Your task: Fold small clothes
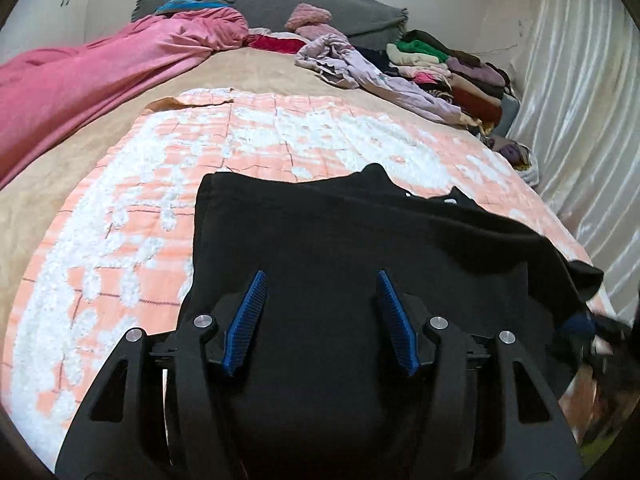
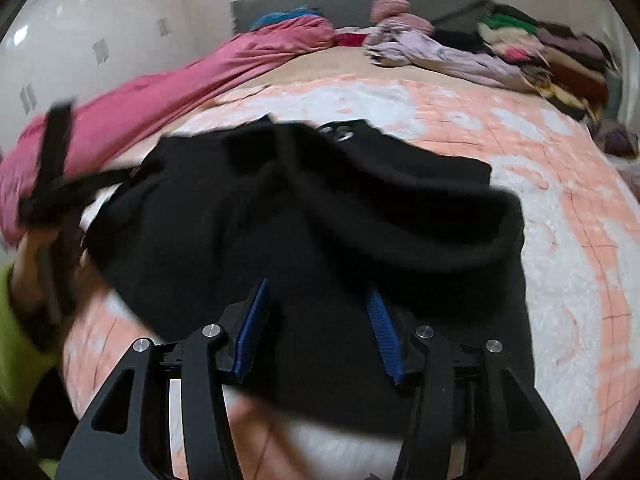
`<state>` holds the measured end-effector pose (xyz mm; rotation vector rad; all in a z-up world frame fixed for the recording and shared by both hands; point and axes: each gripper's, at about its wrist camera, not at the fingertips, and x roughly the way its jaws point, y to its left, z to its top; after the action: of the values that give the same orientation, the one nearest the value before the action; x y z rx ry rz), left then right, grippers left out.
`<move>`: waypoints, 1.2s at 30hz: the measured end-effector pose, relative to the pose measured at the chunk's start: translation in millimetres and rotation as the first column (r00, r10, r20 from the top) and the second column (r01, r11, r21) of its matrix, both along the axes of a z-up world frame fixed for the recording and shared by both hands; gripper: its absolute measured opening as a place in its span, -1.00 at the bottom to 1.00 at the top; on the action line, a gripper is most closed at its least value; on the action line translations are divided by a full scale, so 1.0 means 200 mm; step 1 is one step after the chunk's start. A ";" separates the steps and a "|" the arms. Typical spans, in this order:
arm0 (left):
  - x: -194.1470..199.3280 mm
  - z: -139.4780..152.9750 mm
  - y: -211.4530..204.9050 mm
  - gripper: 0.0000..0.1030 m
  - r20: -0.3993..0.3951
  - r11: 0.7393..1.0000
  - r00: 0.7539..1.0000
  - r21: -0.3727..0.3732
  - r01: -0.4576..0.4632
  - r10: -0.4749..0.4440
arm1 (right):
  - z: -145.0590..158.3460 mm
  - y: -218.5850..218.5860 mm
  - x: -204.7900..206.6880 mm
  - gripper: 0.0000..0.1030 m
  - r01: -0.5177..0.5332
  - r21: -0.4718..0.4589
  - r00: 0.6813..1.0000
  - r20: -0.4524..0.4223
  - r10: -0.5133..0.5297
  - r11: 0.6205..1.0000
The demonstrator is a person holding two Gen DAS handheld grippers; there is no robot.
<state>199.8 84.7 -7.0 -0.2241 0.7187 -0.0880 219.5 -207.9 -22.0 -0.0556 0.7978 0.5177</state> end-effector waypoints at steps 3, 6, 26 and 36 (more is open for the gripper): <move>-0.01 0.01 0.03 0.00 0.009 1.000 1.000 -0.021 -0.005 0.005 | 0.05 0.00 0.12 -0.05 0.044 -0.035 0.998 0.053 -0.042 0.998; -0.02 0.01 0.05 0.02 0.021 1.000 1.000 -0.029 -0.013 0.013 | 0.10 -0.02 0.29 -0.04 0.117 -0.077 0.990 0.093 -0.110 0.990; 0.12 -0.01 0.34 0.10 -0.027 0.988 0.995 -0.115 -0.099 0.096 | 0.11 -0.14 0.54 0.28 0.163 -0.176 0.985 0.083 -0.151 0.971; 0.12 0.02 0.19 -0.93 0.018 0.999 0.999 0.032 -0.031 0.030 | 0.05 -0.14 0.58 -0.70 0.161 -0.175 0.986 0.069 -0.151 0.971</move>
<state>224.0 123.0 -2.5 -0.2030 0.6990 -0.0489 335.3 -235.8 -11.3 -0.1723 0.7860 0.2930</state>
